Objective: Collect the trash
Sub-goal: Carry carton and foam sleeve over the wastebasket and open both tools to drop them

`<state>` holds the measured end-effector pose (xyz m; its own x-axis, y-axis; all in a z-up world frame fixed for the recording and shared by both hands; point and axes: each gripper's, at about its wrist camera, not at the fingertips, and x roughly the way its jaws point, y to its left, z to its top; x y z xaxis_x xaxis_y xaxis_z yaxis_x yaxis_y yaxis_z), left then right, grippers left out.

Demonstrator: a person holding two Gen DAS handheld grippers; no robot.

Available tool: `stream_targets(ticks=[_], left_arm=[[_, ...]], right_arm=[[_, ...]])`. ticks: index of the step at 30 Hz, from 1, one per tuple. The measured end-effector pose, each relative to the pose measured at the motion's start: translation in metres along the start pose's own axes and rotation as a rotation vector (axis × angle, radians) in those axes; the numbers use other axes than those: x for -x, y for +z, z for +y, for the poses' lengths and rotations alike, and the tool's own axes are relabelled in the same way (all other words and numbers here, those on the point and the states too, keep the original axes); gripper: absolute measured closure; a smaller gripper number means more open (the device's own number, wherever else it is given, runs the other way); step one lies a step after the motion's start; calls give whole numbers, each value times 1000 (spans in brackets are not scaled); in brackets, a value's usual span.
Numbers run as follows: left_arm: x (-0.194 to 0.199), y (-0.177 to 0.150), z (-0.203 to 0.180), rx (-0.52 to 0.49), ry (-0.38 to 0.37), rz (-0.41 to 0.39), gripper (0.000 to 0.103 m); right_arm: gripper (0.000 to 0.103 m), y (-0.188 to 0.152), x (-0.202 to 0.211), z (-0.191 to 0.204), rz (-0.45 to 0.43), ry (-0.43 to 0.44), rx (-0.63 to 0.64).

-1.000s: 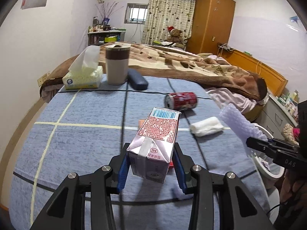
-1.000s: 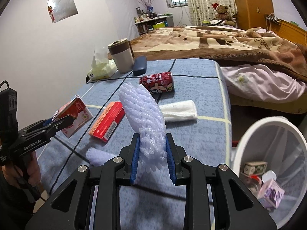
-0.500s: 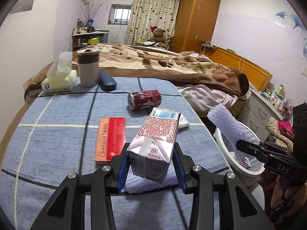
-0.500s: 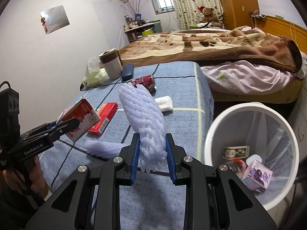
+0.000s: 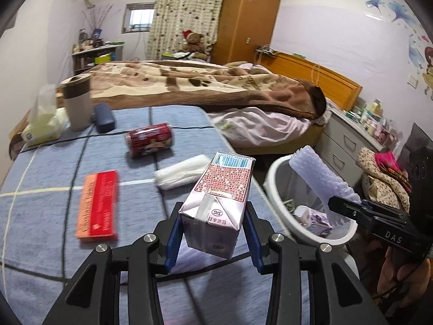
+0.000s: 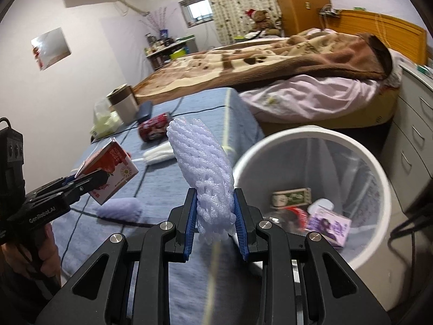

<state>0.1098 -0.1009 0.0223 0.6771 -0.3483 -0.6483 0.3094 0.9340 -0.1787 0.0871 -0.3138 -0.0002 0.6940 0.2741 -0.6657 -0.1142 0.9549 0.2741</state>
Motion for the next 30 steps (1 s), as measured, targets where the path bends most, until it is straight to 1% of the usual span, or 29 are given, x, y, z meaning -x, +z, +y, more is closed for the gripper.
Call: stream_targets(ticks=[5, 16, 23, 30], left_arm=[[-14, 5, -28, -38, -46, 14, 61], [-46, 11, -76, -110, -120, 50, 61], [-61, 14, -96, -145, -152, 64, 61], [-80, 16, -110, -163, -165, 88, 61]], right_arm=[[76, -4, 7, -22, -7, -40, -46], [76, -10, 13, -49, -1, -91, -102], [76, -14, 14, -64, 0, -114, -131], [76, -15, 13, -76, 13, -134, -160]])
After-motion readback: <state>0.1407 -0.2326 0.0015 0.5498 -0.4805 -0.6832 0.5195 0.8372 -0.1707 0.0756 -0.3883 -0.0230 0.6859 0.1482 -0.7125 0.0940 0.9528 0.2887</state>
